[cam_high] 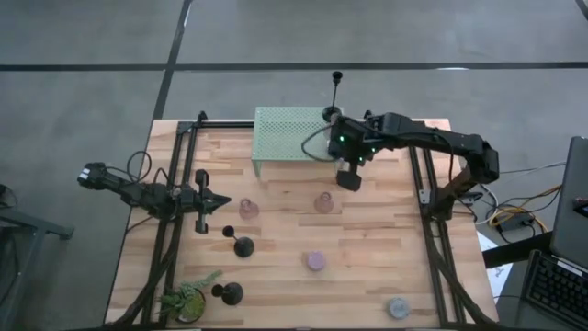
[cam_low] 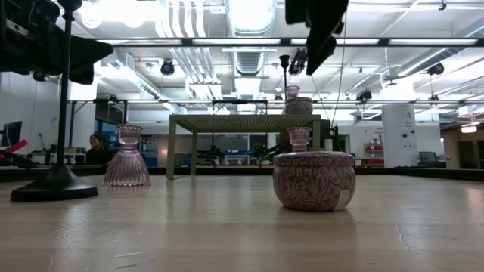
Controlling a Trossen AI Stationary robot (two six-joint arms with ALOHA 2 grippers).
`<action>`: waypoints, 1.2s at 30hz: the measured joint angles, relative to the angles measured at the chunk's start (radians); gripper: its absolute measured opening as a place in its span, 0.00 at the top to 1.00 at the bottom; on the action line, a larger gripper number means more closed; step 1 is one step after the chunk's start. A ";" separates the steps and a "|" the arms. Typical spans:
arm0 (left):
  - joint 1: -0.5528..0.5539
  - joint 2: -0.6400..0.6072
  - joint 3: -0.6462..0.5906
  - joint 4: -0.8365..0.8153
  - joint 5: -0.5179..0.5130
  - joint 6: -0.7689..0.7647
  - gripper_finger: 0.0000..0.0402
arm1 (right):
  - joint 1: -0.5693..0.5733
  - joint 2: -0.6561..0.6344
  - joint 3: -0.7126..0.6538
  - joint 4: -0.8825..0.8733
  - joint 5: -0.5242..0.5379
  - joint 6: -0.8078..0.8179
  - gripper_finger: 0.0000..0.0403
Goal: Pick & Place candle stick holders
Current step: Put the top black candle holder on the shelf
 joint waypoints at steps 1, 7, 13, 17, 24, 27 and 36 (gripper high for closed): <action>0.000 0.000 0.000 0.000 0.000 0.000 0.97 | 0.021 -0.004 0.000 -0.001 0.006 0.006 0.07; 0.000 0.000 0.000 0.000 0.000 0.000 0.97 | 0.108 -0.022 -0.002 -0.021 0.020 0.073 0.07; 0.000 0.000 0.000 0.000 0.000 0.000 0.97 | 0.189 -0.008 -0.024 -0.010 0.020 0.095 0.07; 0.000 0.000 0.000 0.000 0.000 0.000 0.96 | 0.233 -0.008 -0.059 0.021 0.020 0.099 0.07; 0.000 0.000 0.000 0.000 0.000 0.000 0.96 | 0.323 -0.008 -0.160 0.064 0.020 0.136 0.13; 0.000 0.000 0.000 0.000 0.000 0.000 0.96 | 0.366 -0.011 -0.224 0.133 0.020 0.145 0.25; 0.000 0.000 0.000 -0.001 0.000 0.000 0.96 | 0.484 -0.114 -0.403 0.298 0.177 0.194 0.86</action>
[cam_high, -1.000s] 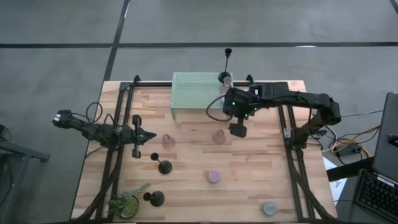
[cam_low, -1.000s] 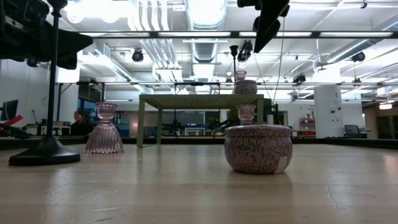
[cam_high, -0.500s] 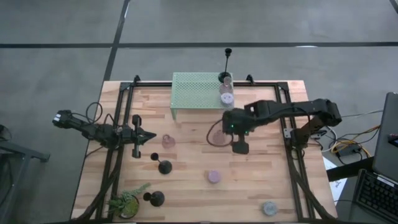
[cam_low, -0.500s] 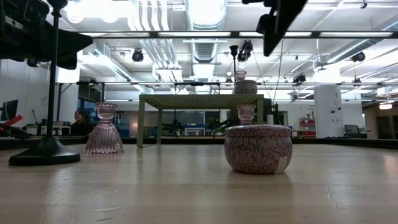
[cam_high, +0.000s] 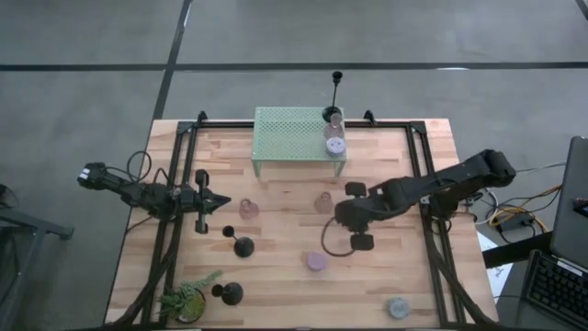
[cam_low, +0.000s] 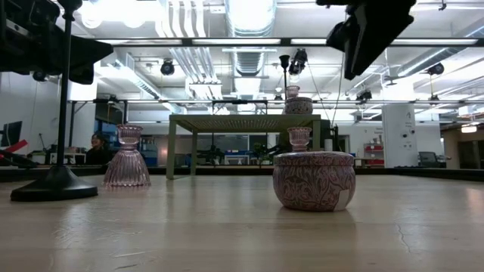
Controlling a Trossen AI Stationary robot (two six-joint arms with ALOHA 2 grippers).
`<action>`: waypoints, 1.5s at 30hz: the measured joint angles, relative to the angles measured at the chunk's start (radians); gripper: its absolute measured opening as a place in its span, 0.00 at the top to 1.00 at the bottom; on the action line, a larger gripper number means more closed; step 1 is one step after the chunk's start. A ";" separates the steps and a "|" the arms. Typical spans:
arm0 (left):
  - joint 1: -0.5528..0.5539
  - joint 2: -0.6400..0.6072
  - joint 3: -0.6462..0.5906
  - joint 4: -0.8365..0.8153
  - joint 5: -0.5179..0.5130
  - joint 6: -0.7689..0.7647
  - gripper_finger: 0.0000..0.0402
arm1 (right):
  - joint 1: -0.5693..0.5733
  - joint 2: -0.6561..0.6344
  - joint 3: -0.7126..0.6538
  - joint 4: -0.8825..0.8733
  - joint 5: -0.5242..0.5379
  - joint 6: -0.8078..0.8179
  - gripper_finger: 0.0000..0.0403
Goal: Pick & Place candle stick holders
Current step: Put the top black candle holder on the shelf
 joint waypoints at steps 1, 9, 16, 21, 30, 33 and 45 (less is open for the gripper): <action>0.000 0.000 0.000 0.000 0.000 0.000 0.96 | 0.007 -0.026 -0.028 0.032 0.001 0.002 0.92; 0.000 0.000 0.000 0.000 0.000 0.000 0.96 | 0.058 -0.336 -0.334 0.448 0.003 -0.057 0.97; 0.000 0.000 0.000 0.001 0.000 0.000 0.96 | 0.057 -0.638 -0.582 0.664 0.075 -0.108 0.98; 0.000 0.000 0.000 0.001 0.000 0.000 0.96 | 0.056 -0.797 -0.709 0.729 0.085 -0.154 0.98; 0.000 0.000 0.000 0.000 0.000 0.000 0.96 | 0.056 -0.948 -0.874 0.847 0.150 -0.129 0.98; 0.000 0.000 0.000 0.001 0.000 0.000 0.97 | 0.044 -0.958 -0.903 0.864 0.156 -0.098 0.98; 0.000 0.000 0.000 0.001 0.000 0.000 0.97 | 0.028 -0.979 -0.942 0.868 0.182 -0.143 0.98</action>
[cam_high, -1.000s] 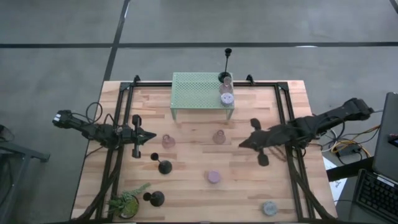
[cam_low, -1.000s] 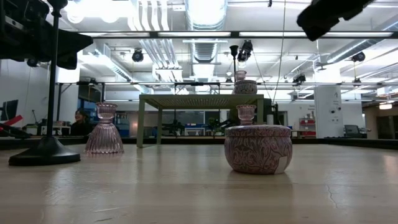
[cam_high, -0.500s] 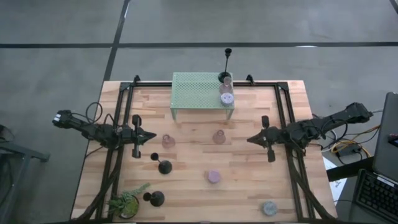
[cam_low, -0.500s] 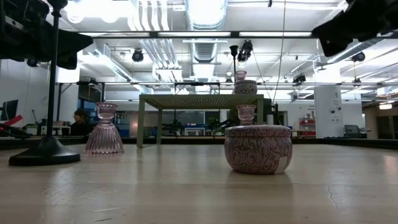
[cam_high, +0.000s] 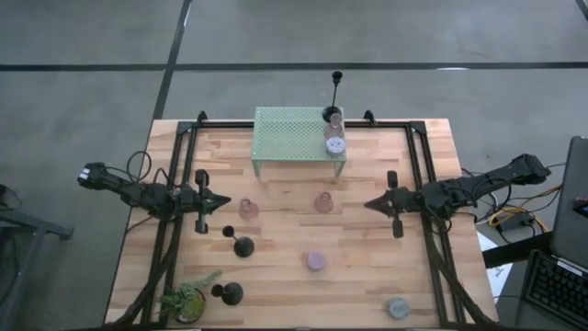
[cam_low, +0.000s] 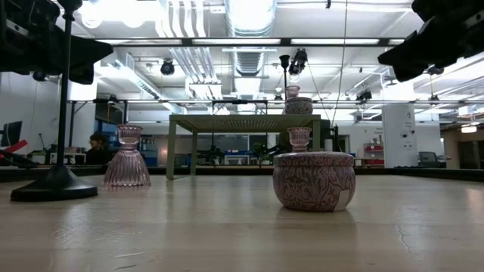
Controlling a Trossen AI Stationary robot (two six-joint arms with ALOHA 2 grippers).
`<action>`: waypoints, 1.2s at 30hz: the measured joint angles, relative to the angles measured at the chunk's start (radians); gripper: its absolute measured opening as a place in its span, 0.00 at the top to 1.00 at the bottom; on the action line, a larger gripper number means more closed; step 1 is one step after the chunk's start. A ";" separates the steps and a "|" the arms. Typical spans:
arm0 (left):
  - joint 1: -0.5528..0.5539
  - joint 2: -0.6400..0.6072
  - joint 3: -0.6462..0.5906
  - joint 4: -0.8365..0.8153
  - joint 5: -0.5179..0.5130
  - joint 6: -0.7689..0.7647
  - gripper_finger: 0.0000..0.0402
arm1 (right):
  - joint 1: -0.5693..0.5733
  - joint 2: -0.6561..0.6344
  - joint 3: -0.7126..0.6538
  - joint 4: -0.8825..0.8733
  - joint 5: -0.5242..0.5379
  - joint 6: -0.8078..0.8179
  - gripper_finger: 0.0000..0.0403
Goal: Pick & Place candle stick holders
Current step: Put the top black candle holder on the shelf
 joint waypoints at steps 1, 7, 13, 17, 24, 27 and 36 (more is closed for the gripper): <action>0.000 0.000 0.000 0.000 0.000 0.000 0.96 | 0.000 0.000 0.000 0.001 0.003 -0.003 0.98; 0.000 0.000 0.000 0.000 0.000 0.000 0.97 | -0.002 0.000 0.000 0.024 0.003 -0.052 0.98; 0.000 0.000 0.000 0.000 0.000 0.000 0.96 | -0.018 -0.038 0.000 0.065 -0.082 -0.052 0.98; 0.000 0.000 0.000 0.000 0.000 0.000 0.97 | -0.031 -0.081 0.000 0.044 -0.073 -0.093 0.98; 0.000 0.000 0.000 0.000 0.000 0.000 0.97 | -0.041 -0.114 0.000 0.026 -0.083 -0.064 0.98; 0.000 0.000 0.000 0.000 0.000 0.000 0.96 | -0.042 -0.108 -0.003 0.003 -0.080 -0.058 0.98; 0.001 0.000 0.000 0.000 -0.006 0.065 0.97 | -0.042 -0.097 -0.004 -0.016 -0.067 -0.062 0.98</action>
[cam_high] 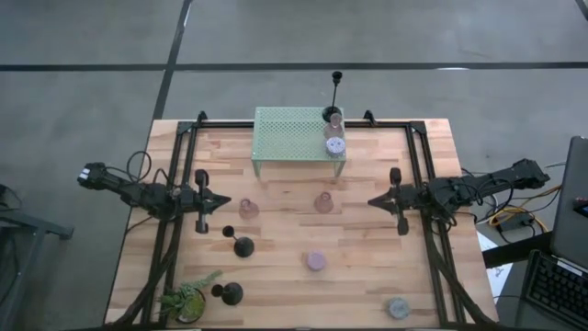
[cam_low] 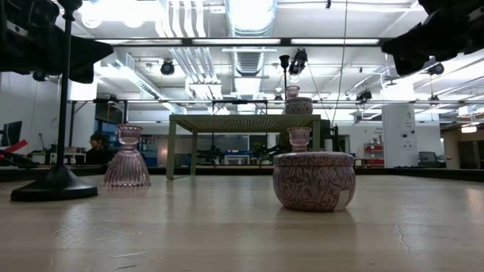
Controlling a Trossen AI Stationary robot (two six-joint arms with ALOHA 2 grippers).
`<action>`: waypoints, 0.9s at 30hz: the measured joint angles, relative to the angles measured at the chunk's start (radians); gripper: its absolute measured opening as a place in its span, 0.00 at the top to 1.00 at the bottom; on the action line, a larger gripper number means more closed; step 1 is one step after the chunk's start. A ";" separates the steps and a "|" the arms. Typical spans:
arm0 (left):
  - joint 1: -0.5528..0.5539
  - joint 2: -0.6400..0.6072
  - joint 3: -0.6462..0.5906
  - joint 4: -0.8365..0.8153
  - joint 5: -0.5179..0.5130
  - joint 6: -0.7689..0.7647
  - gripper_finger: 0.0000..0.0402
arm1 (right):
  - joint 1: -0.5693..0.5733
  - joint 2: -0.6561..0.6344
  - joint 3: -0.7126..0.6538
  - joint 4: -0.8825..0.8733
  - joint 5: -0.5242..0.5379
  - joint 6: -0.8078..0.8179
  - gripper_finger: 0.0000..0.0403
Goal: Pick & Place candle stick holders
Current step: Put the top black candle holder on the shelf
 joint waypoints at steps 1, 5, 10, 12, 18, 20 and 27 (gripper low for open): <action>0.000 0.000 0.000 0.000 -0.010 0.053 0.97 | 0.000 0.000 0.000 0.000 0.009 -0.015 0.98; 0.000 0.000 0.000 0.000 -0.023 0.102 0.96 | 0.001 -0.002 0.000 0.003 0.014 -0.044 0.98; 0.000 0.000 0.000 0.000 -0.023 0.054 0.96 | 0.001 -0.002 0.000 0.003 0.014 -0.047 0.98; 0.000 0.000 0.000 0.000 -0.023 0.049 0.96 | 0.001 -0.002 0.000 0.003 0.014 -0.047 0.98; 0.000 0.000 0.000 0.022 -0.057 0.118 0.96 | 0.001 -0.002 0.000 0.003 0.014 -0.047 0.98; -0.001 0.000 0.000 0.041 -0.056 0.039 0.96 | 0.001 -0.002 0.000 0.003 0.014 -0.047 0.98; -0.001 -0.002 0.000 0.158 -0.044 -0.325 0.96 | 0.001 -0.002 0.000 0.003 0.014 -0.047 0.98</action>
